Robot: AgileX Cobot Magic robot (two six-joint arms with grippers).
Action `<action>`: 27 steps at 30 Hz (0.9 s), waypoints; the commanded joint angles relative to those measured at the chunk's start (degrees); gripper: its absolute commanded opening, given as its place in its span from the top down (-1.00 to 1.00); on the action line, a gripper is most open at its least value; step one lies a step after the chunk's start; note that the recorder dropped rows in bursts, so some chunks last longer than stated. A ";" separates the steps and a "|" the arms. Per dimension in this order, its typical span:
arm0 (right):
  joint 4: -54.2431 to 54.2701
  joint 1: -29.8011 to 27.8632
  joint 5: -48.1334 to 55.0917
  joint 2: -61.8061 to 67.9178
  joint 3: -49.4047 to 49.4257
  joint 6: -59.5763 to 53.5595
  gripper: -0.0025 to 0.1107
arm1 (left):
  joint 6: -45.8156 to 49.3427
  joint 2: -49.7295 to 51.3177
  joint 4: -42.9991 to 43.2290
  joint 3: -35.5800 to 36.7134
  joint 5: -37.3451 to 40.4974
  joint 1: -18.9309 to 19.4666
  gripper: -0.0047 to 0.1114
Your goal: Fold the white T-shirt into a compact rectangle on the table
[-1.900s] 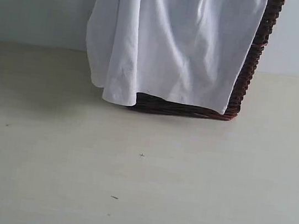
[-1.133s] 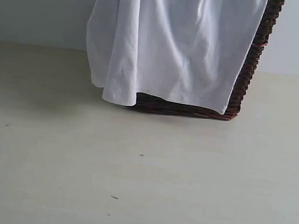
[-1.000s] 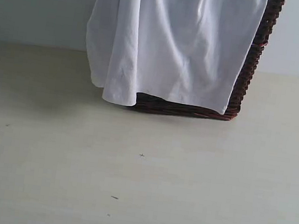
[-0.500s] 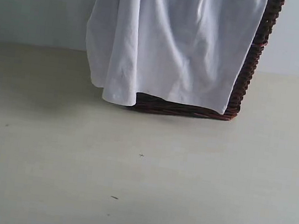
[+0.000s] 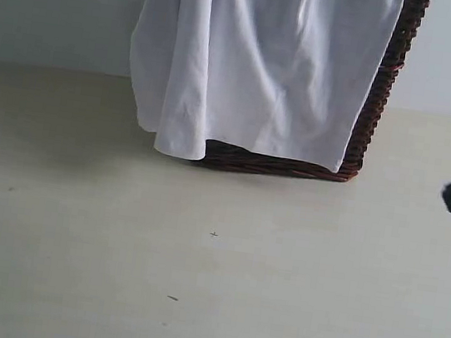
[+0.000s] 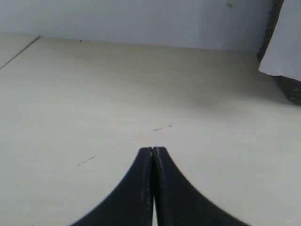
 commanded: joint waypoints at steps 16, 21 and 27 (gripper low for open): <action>50.07 2.57 -4.10 39.89 -8.89 -32.38 -0.12 | 0.07 -0.38 -0.18 -0.23 -0.64 -0.27 0.92; 48.26 7.32 -6.19 43.72 -14.70 -32.38 -0.12 | 0.07 -0.38 -0.18 -0.23 -0.64 -0.27 0.92; 48.15 8.29 -15.52 46.13 -17.31 -32.38 -0.12 | 0.07 -0.38 -0.18 -0.23 -0.64 -0.27 0.92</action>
